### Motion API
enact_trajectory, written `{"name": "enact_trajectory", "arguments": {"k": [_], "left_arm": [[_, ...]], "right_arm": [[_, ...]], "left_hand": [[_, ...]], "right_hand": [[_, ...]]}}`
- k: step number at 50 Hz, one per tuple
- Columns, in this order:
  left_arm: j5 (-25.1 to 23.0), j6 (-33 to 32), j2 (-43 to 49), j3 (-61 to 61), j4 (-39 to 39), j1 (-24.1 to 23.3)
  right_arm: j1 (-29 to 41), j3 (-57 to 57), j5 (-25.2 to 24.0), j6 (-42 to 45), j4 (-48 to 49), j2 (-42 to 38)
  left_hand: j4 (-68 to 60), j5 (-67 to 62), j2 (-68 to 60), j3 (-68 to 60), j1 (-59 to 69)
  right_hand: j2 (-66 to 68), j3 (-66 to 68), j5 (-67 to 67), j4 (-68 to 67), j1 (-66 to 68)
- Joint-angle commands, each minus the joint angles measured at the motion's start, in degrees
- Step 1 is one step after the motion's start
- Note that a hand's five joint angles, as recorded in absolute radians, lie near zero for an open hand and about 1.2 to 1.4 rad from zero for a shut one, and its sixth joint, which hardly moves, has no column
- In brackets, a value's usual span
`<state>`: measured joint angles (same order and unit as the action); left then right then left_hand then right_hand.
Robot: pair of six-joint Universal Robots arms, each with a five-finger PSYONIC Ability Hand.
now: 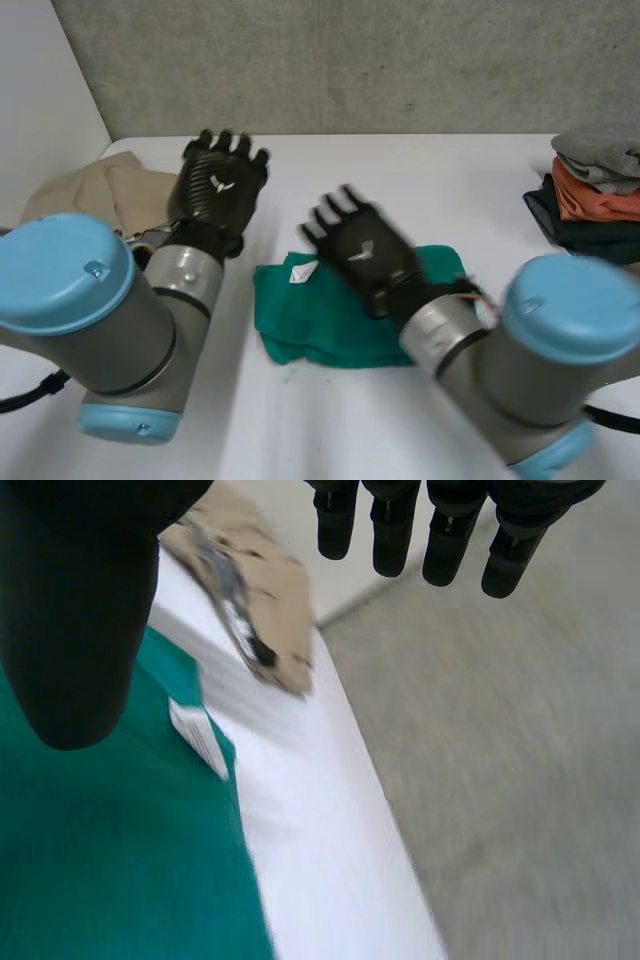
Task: Fold the laundry.
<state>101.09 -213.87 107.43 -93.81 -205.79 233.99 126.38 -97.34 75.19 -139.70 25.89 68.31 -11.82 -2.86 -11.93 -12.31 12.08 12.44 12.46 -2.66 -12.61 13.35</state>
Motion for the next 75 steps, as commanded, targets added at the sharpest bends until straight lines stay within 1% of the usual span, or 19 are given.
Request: {"name": "enact_trajectory", "arguments": {"k": [1,6,10,14,23,31,36,38,39,40,45,48,49,53,57,62,65,71,75], "left_arm": [[-6.6,10.12,4.61,6.87,0.47,-4.15],[-6.79,11.81,12.08,12.32,3.28,-5.21],[-3.63,10.59,18.33,16.37,10.04,-4.95],[2.96,7.69,21.24,16.38,16.37,-5.74],[6.22,9.79,8.86,5.13,18.84,-8.73],[7.28,12.78,-2.04,-0.4,19.02,-7.33],[7.8,12.78,-7.06,-4.18,18.76,-1.54],[7.37,12.87,-8.11,-5.42,18.76,1.02],[7.37,12.87,-8.12,-5.68,18.76,1.55],[7.37,12.87,-8.12,-6.03,18.76,1.99],[7.37,12.96,-7.77,-7.18,18.23,2.43],[7.37,12.96,-7.68,-7.0,17.18,2.17],[7.28,12.96,-7.68,-6.92,16.91,2.08],[7.28,12.78,-7.59,-6.21,14.81,0.33],[7.28,12.61,-7.33,-5.69,13.05,-1.61],[7.19,12.6,-6.01,-4.89,12.25,-2.49],[7.19,12.6,-5.92,-4.81,12.25,-2.58],[7.19,12.6,-6.62,-4.89,12.16,-3.28],[7.19,12.6,-6.89,-4.89,12.25,-3.28]], "right_arm": [[-11.14,-2.59,1.8,-15.95,-15.41,5.16],[-17.74,-6.01,1.01,-14.56,-18.86,4.46],[-19.68,-7.42,1.89,-10.43,-17.19,2.97],[-20.03,-6.46,3.64,-4.64,-16.66,-1.77],[-15.91,-3.82,10.59,4.25,-8.05,0.32],[6.4,3.03,9.89,5.84,0.46,-2.02],[10.11,3.74,6.38,6.28,3.73,-5.99],[10.03,3.91,6.72,6.1,3.64,-6.7],[9.59,3.65,8.46,4.89,3.47,-6.7],[9.33,3.13,10.05,4.09,3.64,-6.35],[-0.56,-0.29,18.67,-9.94,0.59,0.38],[-9.02,-2.85,15.0,-14.28,-6.17,4.89],[-13.92,-4.25,10.37,-15.59,-11.42,5.68],[-22.81,-8.02,-1.23,-15.78,-19.01,5.16],[-27.49,-11.37,-7.06,-15.78,-17.72,4.99],[-27.85,-11.38,-6.02,-15.34,-14.29,1.04],[-27.85,-9.98,-3.66,-14.21,-14.02,-1.16],[-27.33,-9.36,1.62,-12.18,-8.93,-0.29],[-20.31,-7.87,3.21,-10.69,-6.81,4.71]], "left_hand": [[1.82,2.86,1.93,2.31,-2.08],[0.77,1.81,0.88,1.26,-1.03],[0.1,1.13,0.21,0.59,-0.35],[-1.24,-0.21,-1.13,-0.75,0.99],[-4.62,-3.58,-4.51,-4.13,4.36],[-1.26,-0.22,-1.15,-0.77,1.0],[-0.75,0.29,-0.64,-0.26,0.49],[-0.58,0.46,-0.47,-0.09,0.32],[-0.58,0.46,-0.47,-0.09,0.32],[-0.58,0.46,-0.47,-0.09,0.32],[-0.24,0.8,-0.13,0.25,-0.02],[-0.24,0.8,-0.13,0.25,-0.02],[-0.24,0.8,-0.13,0.25,-0.02],[-0.24,0.8,-0.13,0.25,-0.02],[-0.41,0.63,-0.3,0.08,0.15],[-0.58,0.46,-0.47,-0.09,0.32],[-0.58,0.46,-0.47,-0.09,0.32],[-0.58,0.46,-0.47,-0.09,0.32],[-0.58,0.46,-0.47,-0.09,0.32]], "right_hand": [[-2.44,-2.46,2.66,2.61,-3.35],[-2.44,-2.46,2.66,2.61,-3.35],[12.23,12.22,-12.02,-12.07,11.33],[67.36,67.34,-67.14,-67.19,66.45],[67.56,67.54,-67.34,-67.39,66.65],[67.56,67.54,-67.34,-67.39,66.65],[67.56,67.54,-67.34,-67.39,66.65],[58.46,58.44,-58.24,-58.29,57.55],[16.07,16.05,-15.85,-15.9,15.16],[2.82,2.8,-2.6,-2.66,1.92],[0.33,0.32,-0.12,-0.17,-0.57],[0.33,0.31,-0.12,-0.17,-0.57],[0.17,0.15,0.05,0.0,-0.74],[4.34,4.32,-4.13,-4.18,3.44],[12.08,12.06,-11.86,-11.92,11.18],[32.9,32.88,-32.69,-32.74,32.0],[67.38,67.36,-67.16,-67.21,66.47],[67.56,67.54,-67.34,-67.39,66.65],[67.56,67.54,-67.34,-67.39,66.65]]}}
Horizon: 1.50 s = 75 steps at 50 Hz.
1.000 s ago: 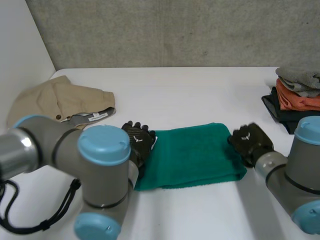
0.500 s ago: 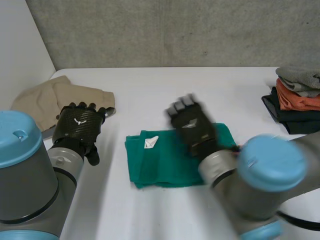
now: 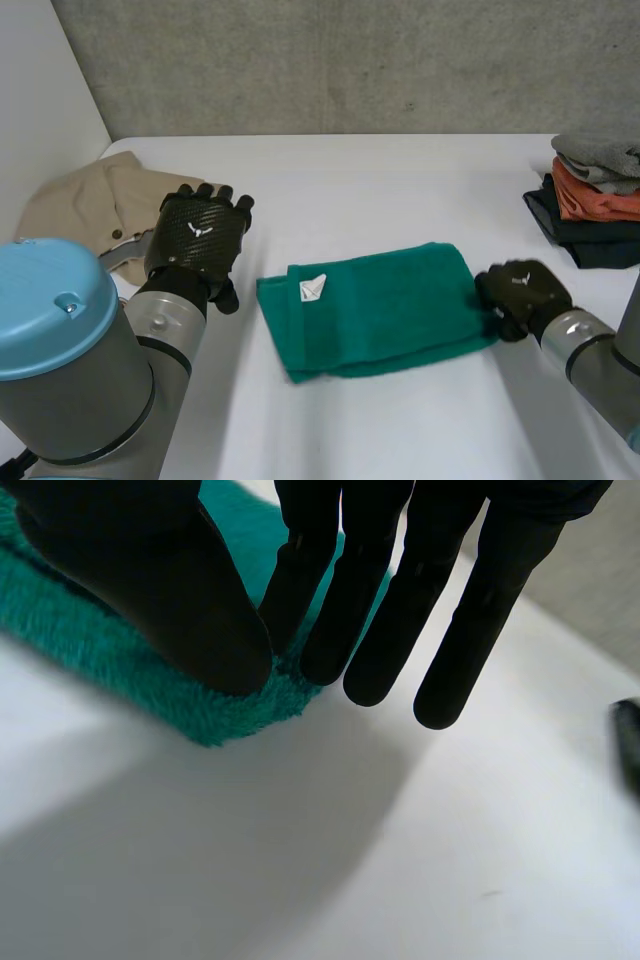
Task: Fold the laundry.
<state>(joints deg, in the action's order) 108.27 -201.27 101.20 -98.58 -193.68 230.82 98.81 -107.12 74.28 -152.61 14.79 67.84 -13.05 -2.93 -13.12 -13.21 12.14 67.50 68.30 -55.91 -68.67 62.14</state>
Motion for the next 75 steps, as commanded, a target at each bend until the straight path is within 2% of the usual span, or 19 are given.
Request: {"name": "enact_trajectory", "arguments": {"k": [1,4,9,13,18,19,20,21,24,30,36,40,44,49,58,63,65,71,75], "left_arm": [[0.01,0.0,-0.74,-0.13,0.15,-0.1],[0.01,0.0,-1.62,-0.3,0.15,0.16],[0.19,0.17,-1.88,-0.74,0.15,0.86],[0.1,0.26,-2.15,-1.36,0.15,2.27],[0.1,0.17,-2.15,-1.97,0.15,3.06],[0.01,0.17,-2.15,-1.97,0.15,3.15],[0.01,0.17,-2.15,-1.97,0.06,3.24],[0.01,0.17,-2.15,-1.88,-0.03,3.32],[-0.78,0.17,-1.88,-0.92,-0.47,3.5],[-5.69,1.05,-0.48,3.03,-4.33,2.63],[-9.65,6.05,6.28,9.35,-5.48,-0.36],[-9.57,9.22,12.43,14.37,-2.33,-2.74],[-7.47,9.84,18.49,18.06,6.28,-3.18],[1.31,10.02,22.98,18.51,14.2,-4.14],[3.44,9.14,25.8,16.75,15.35,-5.9],[3.35,8.87,25.01,17.63,15.27,-5.73],[3.26,8.79,23.7,18.5,15.18,-5.47],[2.39,8.87,17.37,20.79,14.65,-4.23],[-2.53,8.87,11.66,21.41,13.25,-3.53]], "right_arm": [[11.46,3.48,4.03,2.32,4.36,6.16],[17.98,6.48,3.94,2.58,4.28,5.38],[31.41,13.15,2.89,2.76,5.07,-1.46],[38.81,17.2,0.79,2.76,4.72,-6.91],[40.5,19.76,1.48,2.93,4.19,-13.69],[40.41,19.85,1.92,2.67,4.19,-13.61],[40.24,19.67,2.35,2.41,4.28,-13.26],[40.06,19.06,3.23,1.8,4.28,-12.04],[39.98,18.27,4.73,0.04,4.36,-9.31],[31.46,14.93,6.14,-11.29,4.01,1.67],[24.79,16.41,5.44,-23.68,-4.48,2.83],[21.0,20.88,3.43,-25.37,-11.95,-0.14],[20.81,25.98,-0.61,-25.02,-16.89,-7.26],[20.73,30.74,-2.04,-22.83,-19.36,-12.9],[21.08,33.12,0.33,-12.11,-19.8,-18.18],[20.99,32.68,7.61,-4.21,-19.46,-16.6],[21.17,32.16,8.86,-3.4,-18.75,-15.11],[21.43,24.97,9.21,-2.52,-9.73,-6.25],[23.61,17.16,7.99,-2.43,-0.77,-0.1]], "left_hand": [[0.65,0.52,0.71,0.81,0.27],[0.65,0.52,0.71,0.81,0.27],[0.65,0.52,0.71,0.81,0.27],[0.65,0.52,0.71,0.81,0.27],[0.81,0.69,0.88,0.97,0.1],[0.81,0.69,0.88,0.97,0.1],[0.81,0.69,0.88,0.97,0.1],[0.81,0.69,0.88,0.97,0.1],[0.98,0.86,1.05,1.14,-0.07],[0.48,0.36,0.55,0.64,0.43],[-0.36,-0.48,-0.29,-0.2,1.27],[-0.53,-0.65,-0.46,-0.37,1.44],[-0.53,-0.65,-0.46,-0.37,1.44],[0.47,0.35,0.54,0.63,0.44],[0.14,0.02,0.21,0.3,0.77],[0.14,0.02,0.21,0.3,0.77],[0.47,0.35,0.54,0.63,0.44],[1.32,1.2,1.39,1.48,-0.41],[1.49,1.36,1.56,1.65,-0.58]], "right_hand": [[12.5,11.7,-14.09,-11.33,17.86],[12.5,11.7,-14.09,-11.33,17.86],[12.5,11.7,-14.09,-11.33,17.86],[12.5,11.7,-14.09,-11.33,17.86],[12.5,11.7,-14.09,-11.33,17.86],[-2.09,-2.9,0.5,3.27,3.27],[-23.39,-24.19,21.8,24.56,-18.03],[-57.41,-58.21,55.82,58.58,-52.05],[-57.5,-58.3,55.91,58.67,-52.14],[-57.5,-58.3,55.91,58.67,-52.14],[-57.5,-58.3,55.91,58.67,-52.14],[-57.5,-58.3,55.91,58.67,-52.14],[-56.92,-57.72,55.33,58.09,-51.56],[-56.07,-56.87,54.48,57.24,-50.71],[-46.66,-47.46,45.06,47.83,-41.29],[-44.97,-45.77,43.38,46.14,-39.61],[-45.14,-45.94,43.55,46.31,-39.78],[-48.32,-49.12,46.73,49.5,-42.96],[-50.85,-51.65,49.26,52.02,-45.49]]}}
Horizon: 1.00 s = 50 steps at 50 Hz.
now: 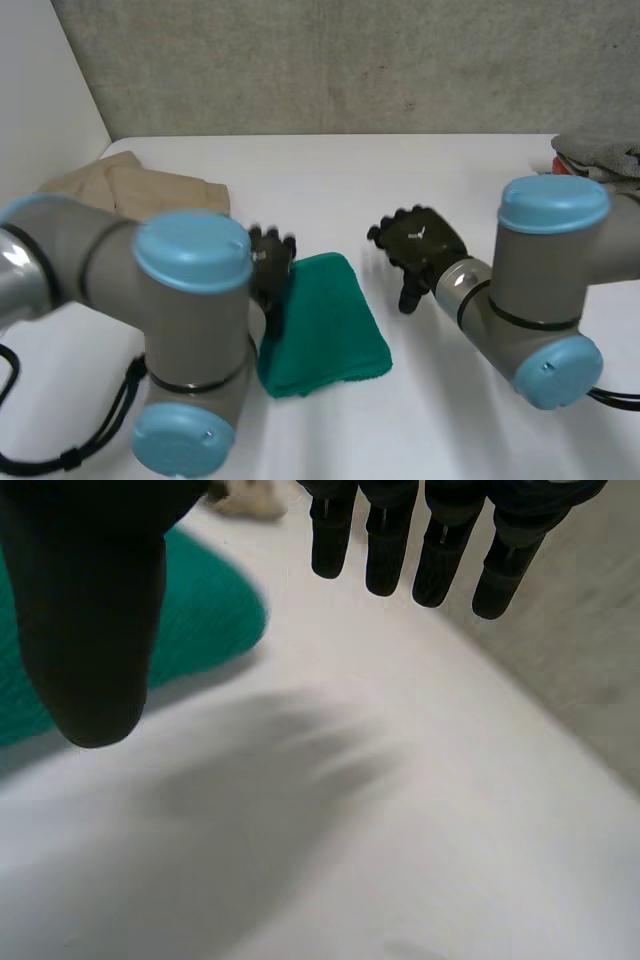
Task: Fold the laundry.
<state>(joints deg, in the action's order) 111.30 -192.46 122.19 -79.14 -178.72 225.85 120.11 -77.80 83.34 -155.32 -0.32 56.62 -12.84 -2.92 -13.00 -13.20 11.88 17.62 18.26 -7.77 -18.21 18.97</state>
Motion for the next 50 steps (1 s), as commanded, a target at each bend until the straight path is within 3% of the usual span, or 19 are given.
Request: {"name": "enact_trajectory", "arguments": {"k": [1,5,9,12,23,29,40,43,45,46,47,50], "left_arm": [[-7.04,-0.02,-10.38,1.89,-2.15,1.61],[-17.31,0.24,-15.22,0.84,-2.95,3.36],[-24.61,0.68,-16.63,-1.18,-2.95,6.09],[-26.83,1.21,-16.64,-1.89,-2.68,7.06],[-27.45,1.91,-16.46,-4.09,-2.95,7.24],[-27.54,1.91,-16.28,-4.62,-3.3,7.06],[-27.54,1.91,-16.02,-5.06,-3.65,6.97],[-27.54,2.0,-16.11,-5.06,-3.65,7.06],[-27.54,2.0,-16.37,-4.97,-3.65,7.06],[-27.54,2.0,-16.46,-5.06,-3.65,7.06],[-27.54,2.0,-16.55,-4.97,-3.65,7.06],[-27.54,2.0,-16.81,-4.97,-3.65,6.98]], "right_arm": [[3.01,-14.03,-1.59,0.46,16.3,12.19],[5.04,-20.97,-4.84,2.3,21.06,14.04],[6.1,-26.25,-8.01,5.11,21.24,13.78],[6.71,-28.19,-8.81,6.25,22.03,12.04],[6.71,-26.0,-8.72,6.52,28.53,3.24],[6.8,-22.58,-8.54,6.52,30.82,-0.36],[6.89,-18.18,-8.81,6.17,30.64,-2.57],[6.89,-17.12,-9.07,6.0,30.64,-3.27],[6.8,-15.89,-9.07,5.91,30.64,-4.15],[6.8,-15.37,-9.07,5.91,30.64,-4.41],[6.71,-14.32,-8.55,5.73,30.64,-4.85],[6.28,-12.99,-7.75,5.47,30.73,-4.59]], "left_hand": [[1.11,1.19,1.27,1.48,-0.15],[0.44,0.52,0.6,0.8,0.52],[-0.06,0.01,0.09,0.3,1.02],[-0.07,0.01,0.09,0.3,1.03],[-0.07,0.01,0.09,0.3,1.03],[-0.07,0.01,0.09,0.3,1.03],[-0.07,0.01,0.09,0.3,1.03],[-0.07,0.01,0.09,0.3,1.03],[0.1,0.18,0.26,0.46,0.86],[-0.06,0.01,0.09,0.3,1.02],[0.1,0.18,0.26,0.46,0.86],[0.27,0.35,0.43,0.63,0.69]], "right_hand": [[-1.8,-2.44,1.96,2.4,-3.16],[-2.32,-2.96,2.47,2.91,-3.68],[-2.49,-3.13,2.64,3.08,-3.84],[-1.82,-2.46,1.97,2.41,-3.18],[0.87,0.23,-0.72,-0.28,-0.49],[9.76,9.12,-9.6,-9.16,8.4],[16.35,15.71,-16.2,-15.75,14.99],[23.06,22.42,-22.9,-22.46,21.7],[34.98,34.34,-34.83,-34.39,33.62],[41.85,41.21,-41.7,-41.26,40.49],[60.74,60.1,-60.59,-60.14,59.38],[62.38,61.74,-62.23,-61.79,61.03]]}}
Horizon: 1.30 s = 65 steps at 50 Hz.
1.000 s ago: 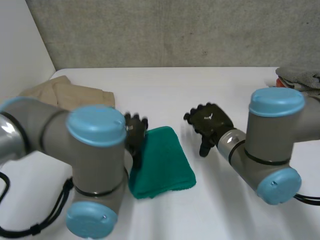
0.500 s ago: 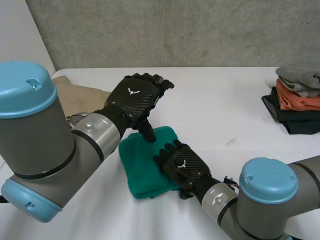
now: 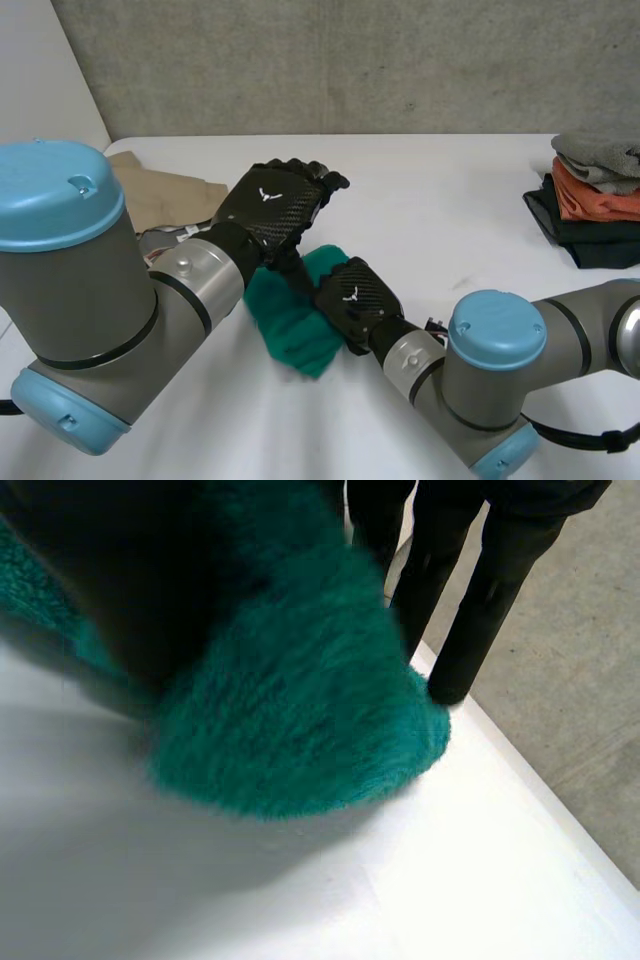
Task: Fold the laundry.
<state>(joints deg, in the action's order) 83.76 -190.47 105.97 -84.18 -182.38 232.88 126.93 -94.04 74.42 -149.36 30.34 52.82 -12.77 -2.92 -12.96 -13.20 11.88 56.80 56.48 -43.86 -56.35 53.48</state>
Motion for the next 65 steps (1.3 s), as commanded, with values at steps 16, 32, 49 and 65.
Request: {"name": "enact_trajectory", "arguments": {"k": [16,32,49,65], "left_arm": [[-0.53,-0.25,-7.27,1.3,-3.5,-0.67],[-0.79,-0.34,-5.87,1.65,-3.77,-3.48],[-0.88,-0.25,-3.05,-0.02,-3.86,-3.66],[-2.11,-0.16,-3.4,-0.37,-3.86,-4.54]], "right_arm": [[-13.19,22.49,3.8,-7.69,1.83,9.31],[-42.99,47.45,1.26,-25.72,10.01,-7.11],[-60.05,42.37,-23.7,-29.24,11.32,-24.79],[-60.14,32.09,-23.8,-29.06,16.07,-16.88]], "left_hand": [[0.88,1.02,1.06,1.31,0.02],[0.71,0.85,0.89,1.14,0.19],[0.88,1.02,1.06,1.31,0.02],[0.71,0.85,0.89,1.14,0.19]], "right_hand": [[23.2,23.52,-26.14,-23.65,26.52],[23.2,23.52,-26.14,-23.65,26.52],[23.2,23.52,-26.14,-23.65,26.52],[-14.73,-14.41,11.78,14.28,-11.41]]}}
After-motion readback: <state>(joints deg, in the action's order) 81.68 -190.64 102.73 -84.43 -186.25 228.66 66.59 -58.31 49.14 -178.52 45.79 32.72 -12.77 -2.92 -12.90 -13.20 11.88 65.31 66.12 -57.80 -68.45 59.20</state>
